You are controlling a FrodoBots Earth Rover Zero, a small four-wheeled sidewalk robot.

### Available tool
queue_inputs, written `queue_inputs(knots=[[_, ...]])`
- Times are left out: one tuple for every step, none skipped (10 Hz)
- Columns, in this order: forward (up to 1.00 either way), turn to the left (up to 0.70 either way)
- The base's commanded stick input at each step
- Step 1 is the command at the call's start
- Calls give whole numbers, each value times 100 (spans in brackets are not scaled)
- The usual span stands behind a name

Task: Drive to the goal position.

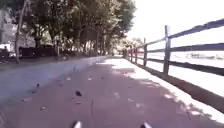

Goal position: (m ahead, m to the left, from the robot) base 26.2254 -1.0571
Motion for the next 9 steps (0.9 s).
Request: queue_inputs(knots=[[100, 0], [100, 0], [100, 0], [100, 0], [100, 0], [100, 0], [100, 0], [100, 0], [100, 0]])
